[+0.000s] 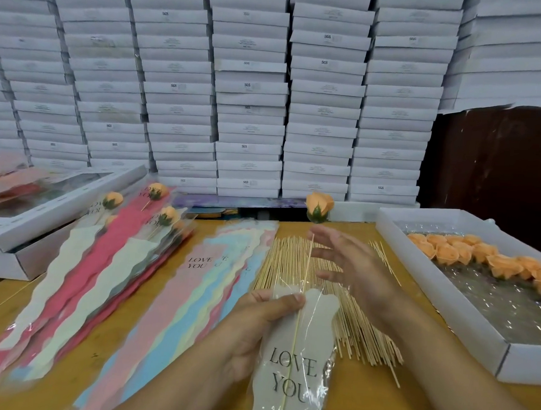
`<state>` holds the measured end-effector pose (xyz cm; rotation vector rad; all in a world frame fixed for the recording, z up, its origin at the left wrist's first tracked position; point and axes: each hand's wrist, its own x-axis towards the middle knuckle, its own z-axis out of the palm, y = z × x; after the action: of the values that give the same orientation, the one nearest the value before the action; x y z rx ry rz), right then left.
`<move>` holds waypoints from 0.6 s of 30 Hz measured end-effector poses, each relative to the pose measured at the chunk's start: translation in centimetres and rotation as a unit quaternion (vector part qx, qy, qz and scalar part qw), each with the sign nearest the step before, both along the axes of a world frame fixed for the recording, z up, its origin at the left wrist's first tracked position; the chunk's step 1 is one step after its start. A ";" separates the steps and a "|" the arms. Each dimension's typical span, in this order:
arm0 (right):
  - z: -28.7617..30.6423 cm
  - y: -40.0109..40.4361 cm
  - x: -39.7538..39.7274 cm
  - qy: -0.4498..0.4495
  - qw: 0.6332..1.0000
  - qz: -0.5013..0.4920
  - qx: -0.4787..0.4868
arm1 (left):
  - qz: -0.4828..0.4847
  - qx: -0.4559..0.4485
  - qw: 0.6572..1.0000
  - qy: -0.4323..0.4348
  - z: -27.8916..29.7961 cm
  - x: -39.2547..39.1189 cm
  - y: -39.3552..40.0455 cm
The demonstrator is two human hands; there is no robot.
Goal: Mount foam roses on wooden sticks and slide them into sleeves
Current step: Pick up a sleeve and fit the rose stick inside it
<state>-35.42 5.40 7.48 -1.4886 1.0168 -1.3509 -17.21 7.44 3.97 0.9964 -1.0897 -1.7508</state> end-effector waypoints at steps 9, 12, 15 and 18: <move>-1.1 0.7 -0.9 0.007 1.000 0.017 0.016 | -0.007 0.029 0.999 -0.014 0.2 0.1 0.2; -2.2 1.4 -1.1 0.026 0.998 0.046 0.034 | -0.005 0.029 1.000 -0.011 0.4 0.1 0.1; -2.9 2.1 -1.3 0.022 0.994 0.087 0.060 | -0.007 0.025 1.000 -0.004 0.9 -0.1 0.2; -2.3 2.1 -2.0 0.008 0.997 0.056 0.056 | -0.002 0.024 1.000 -0.009 0.9 -0.1 0.2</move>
<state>-37.38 7.52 5.14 -1.4520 0.9876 -1.1853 -17.29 7.68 4.88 1.0414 -1.0652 -1.7814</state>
